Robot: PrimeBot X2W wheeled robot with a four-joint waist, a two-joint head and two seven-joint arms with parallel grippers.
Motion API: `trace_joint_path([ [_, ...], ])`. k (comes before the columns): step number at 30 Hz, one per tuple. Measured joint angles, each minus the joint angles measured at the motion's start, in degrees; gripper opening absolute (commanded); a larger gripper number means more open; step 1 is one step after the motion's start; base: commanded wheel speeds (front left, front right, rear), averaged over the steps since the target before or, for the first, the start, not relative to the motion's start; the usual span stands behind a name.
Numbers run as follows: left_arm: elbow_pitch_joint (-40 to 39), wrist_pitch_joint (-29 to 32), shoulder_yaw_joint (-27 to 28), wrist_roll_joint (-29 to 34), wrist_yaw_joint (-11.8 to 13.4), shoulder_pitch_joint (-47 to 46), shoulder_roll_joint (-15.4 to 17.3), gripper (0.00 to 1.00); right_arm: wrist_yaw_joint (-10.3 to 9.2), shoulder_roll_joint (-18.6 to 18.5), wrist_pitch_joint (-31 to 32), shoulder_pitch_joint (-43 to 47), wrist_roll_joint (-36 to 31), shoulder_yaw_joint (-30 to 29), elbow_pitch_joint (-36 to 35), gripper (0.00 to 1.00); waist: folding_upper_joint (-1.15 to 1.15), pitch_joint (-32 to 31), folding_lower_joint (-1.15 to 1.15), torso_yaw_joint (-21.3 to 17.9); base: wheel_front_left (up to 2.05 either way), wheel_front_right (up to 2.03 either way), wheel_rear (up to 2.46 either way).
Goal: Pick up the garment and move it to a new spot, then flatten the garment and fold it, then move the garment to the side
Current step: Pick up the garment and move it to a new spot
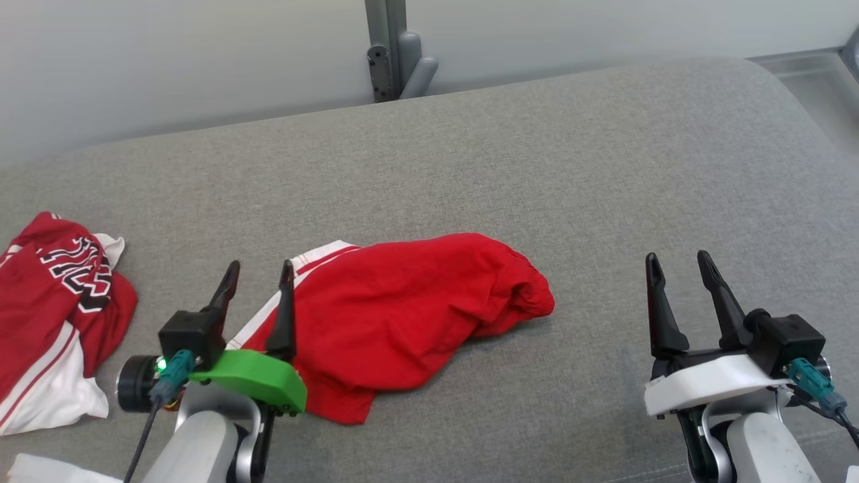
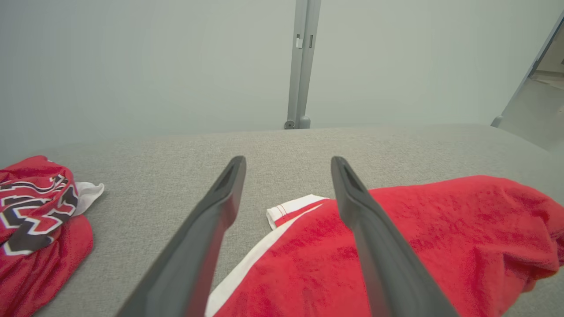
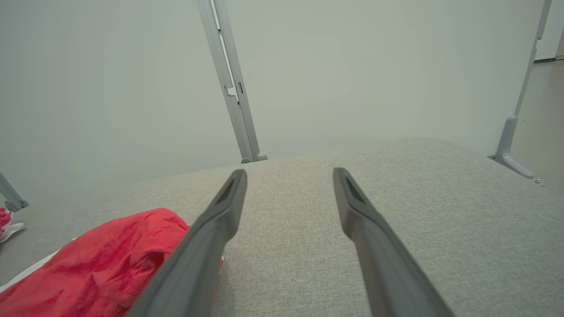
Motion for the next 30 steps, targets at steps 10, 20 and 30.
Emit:
trace_joint_path([
  [10, -7.64, 1.40, 3.25, -1.48, 2.14, 6.73, 5.47, 1.00, -0.01, 0.00, 0.00, 1.94, -1.45, -0.85, 1.74, 1.00, 0.00, -2.97, 0.00, 3.62, 0.00, 0.00, 0.00],
  [20, -16.05, 3.44, 2.38, -1.02, 4.45, 12.76, 7.50, 1.00, 0.00, 0.00, 0.45, 3.75, -2.41, -1.45, 2.36, 1.00, 0.00, -5.15, 0.00, 4.85, 0.00, 0.00, 0.00],
  [30, -19.67, 5.38, 1.25, -0.43, 5.76, 14.49, 8.43, 1.00, -0.01, 0.00, 1.46, 4.54, -2.42, -1.83, 1.80, 1.00, 0.00, -5.40, 0.00, 4.90, 0.00, 0.00, 0.00],
])
